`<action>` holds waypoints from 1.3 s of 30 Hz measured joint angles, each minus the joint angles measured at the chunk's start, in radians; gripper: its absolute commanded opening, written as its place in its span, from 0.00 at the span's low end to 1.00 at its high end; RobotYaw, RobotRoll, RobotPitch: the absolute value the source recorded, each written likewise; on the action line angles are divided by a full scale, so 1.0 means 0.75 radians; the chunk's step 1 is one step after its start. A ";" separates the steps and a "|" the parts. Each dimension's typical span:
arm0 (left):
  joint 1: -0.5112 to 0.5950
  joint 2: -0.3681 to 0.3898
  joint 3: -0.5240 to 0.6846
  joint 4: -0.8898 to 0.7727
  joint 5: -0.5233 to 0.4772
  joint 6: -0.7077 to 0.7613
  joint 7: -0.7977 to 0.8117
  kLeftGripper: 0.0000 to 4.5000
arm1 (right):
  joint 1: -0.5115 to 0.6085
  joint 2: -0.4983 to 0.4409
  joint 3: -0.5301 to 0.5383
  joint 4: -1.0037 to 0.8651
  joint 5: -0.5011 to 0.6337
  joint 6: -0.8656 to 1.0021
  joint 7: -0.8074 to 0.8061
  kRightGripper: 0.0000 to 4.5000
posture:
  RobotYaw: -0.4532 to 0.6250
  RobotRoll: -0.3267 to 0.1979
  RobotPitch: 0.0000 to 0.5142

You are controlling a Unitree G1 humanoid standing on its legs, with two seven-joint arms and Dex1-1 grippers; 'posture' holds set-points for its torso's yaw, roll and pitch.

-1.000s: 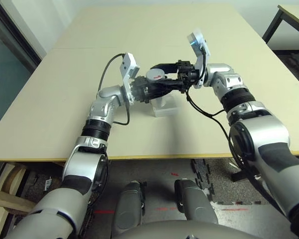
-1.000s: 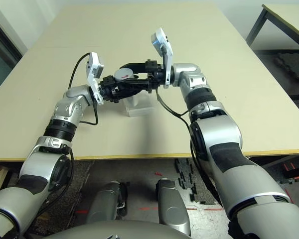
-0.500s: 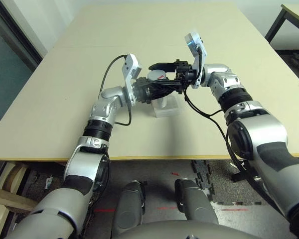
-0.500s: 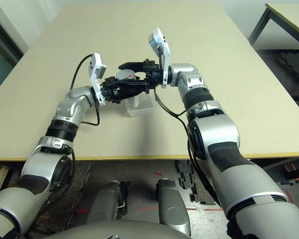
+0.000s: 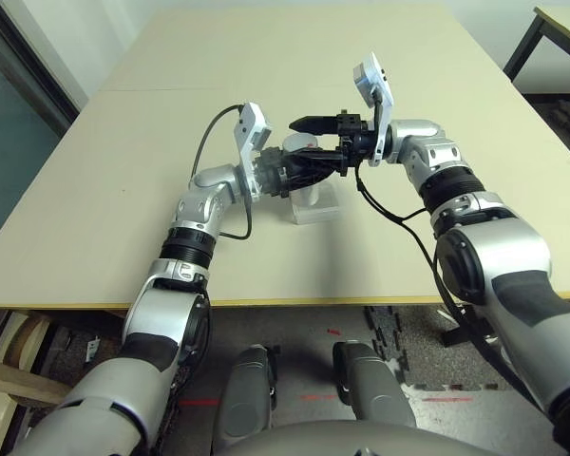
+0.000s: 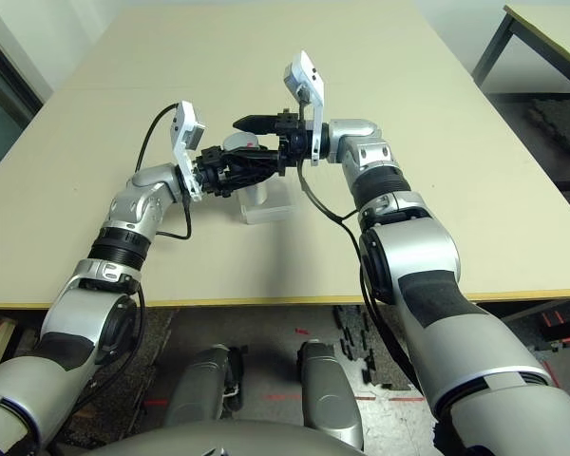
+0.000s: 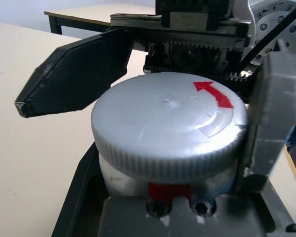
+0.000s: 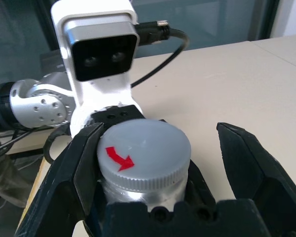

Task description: Pour the medicine from the bottle into the box.

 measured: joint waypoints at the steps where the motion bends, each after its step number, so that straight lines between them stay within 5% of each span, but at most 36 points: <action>1: 0.000 0.000 0.000 0.001 0.000 0.000 0.001 0.60 | 0.000 0.000 0.000 0.001 -0.001 -0.001 -0.003 1.00 | 0.26 0.62 0.18; 39: -0.029 0.014 0.010 0.052 0.002 -0.045 0.019 0.60 | 0.013 -0.201 -0.078 0.071 -0.020 0.005 0.015 1.00 | 0.25 0.62 0.17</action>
